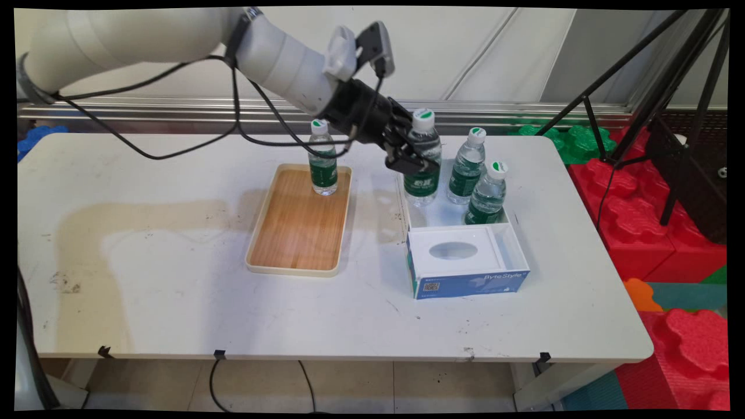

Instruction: Place the picked object on the tray

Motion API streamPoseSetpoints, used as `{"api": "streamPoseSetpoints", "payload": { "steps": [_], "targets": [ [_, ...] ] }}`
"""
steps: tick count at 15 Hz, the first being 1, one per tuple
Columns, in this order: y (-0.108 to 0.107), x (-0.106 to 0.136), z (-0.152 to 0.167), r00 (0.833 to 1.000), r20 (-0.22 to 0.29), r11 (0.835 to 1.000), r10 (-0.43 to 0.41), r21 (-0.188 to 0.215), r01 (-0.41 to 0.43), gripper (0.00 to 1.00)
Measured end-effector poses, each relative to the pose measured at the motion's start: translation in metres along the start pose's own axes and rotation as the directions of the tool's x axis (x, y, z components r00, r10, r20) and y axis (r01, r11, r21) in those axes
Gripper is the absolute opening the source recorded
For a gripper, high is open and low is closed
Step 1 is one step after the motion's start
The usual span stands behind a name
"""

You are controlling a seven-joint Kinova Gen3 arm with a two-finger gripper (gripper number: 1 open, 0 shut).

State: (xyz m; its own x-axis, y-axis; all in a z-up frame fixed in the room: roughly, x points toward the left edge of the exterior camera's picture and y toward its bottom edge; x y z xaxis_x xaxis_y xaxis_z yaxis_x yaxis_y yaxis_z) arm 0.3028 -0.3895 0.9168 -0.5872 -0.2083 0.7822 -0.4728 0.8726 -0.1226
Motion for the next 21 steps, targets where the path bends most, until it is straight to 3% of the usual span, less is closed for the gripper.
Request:
{"api": "streamPoseSetpoints", "payload": {
  "steps": [11,16,21],
  "targets": [
    [0.002,-0.003,-0.098,1.0,-0.008,1.0,-0.01,0.005,0.01,0.0],
    [0.001,-0.02,-0.138,1.0,0.023,1.0,-0.013,-0.004,0.013,0.0],
    [0.003,-0.04,-0.154,0.998,0.064,1.0,-0.022,-0.008,0.022,0.0]
  ]
}}
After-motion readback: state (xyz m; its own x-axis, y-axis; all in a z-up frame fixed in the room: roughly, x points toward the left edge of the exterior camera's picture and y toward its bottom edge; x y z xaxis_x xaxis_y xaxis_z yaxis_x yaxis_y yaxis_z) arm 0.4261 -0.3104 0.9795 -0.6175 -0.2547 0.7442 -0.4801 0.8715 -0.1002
